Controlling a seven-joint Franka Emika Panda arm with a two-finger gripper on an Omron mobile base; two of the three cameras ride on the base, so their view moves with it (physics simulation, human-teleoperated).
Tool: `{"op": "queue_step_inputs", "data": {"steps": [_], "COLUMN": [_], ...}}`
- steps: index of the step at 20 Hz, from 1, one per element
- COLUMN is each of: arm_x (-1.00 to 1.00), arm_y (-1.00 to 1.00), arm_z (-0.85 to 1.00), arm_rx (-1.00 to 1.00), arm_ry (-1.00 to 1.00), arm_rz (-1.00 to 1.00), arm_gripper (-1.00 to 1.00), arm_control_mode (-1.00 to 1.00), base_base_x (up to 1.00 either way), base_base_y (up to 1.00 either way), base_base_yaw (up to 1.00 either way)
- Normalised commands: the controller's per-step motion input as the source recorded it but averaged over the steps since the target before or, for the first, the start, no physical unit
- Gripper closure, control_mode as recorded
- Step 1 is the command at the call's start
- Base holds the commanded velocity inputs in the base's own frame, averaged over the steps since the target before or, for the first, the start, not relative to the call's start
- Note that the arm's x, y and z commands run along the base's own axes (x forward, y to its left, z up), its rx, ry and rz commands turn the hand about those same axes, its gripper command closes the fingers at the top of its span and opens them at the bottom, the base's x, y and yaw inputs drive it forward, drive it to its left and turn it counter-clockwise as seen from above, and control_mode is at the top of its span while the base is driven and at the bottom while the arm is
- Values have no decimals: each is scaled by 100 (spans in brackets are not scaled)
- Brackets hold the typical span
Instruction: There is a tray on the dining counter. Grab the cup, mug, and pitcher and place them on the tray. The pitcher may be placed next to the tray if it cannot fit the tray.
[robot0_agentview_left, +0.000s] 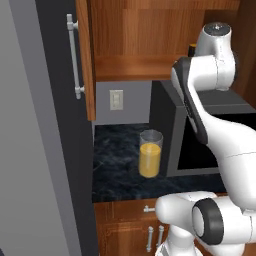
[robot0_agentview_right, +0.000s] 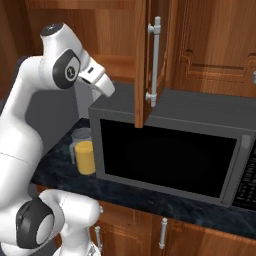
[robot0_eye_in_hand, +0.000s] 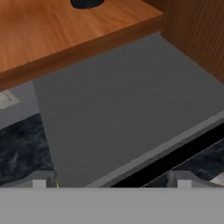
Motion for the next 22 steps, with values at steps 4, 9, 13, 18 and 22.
{"op": "queue_step_inputs", "data": {"steps": [4,9,13,18,22], "arm_x": [50,13,3,14,34], "arm_y": [-10,-23,-30,-22,-9], "arm_z": [27,12,11,5,6], "arm_rx": [-12,-11,-9,-3,0], "arm_ry": [0,0,0,-3,-7], "arm_rz": [-5,0,3,6,6], "arm_gripper": [-100,-100,-100,-100,-100], "arm_control_mode": [-100,-100,-100,-100,-100], "base_base_x": [0,0,0,0,0], "base_base_y": [0,0,0,0,0], "base_base_yaw": [0,0,0,0,0]}}
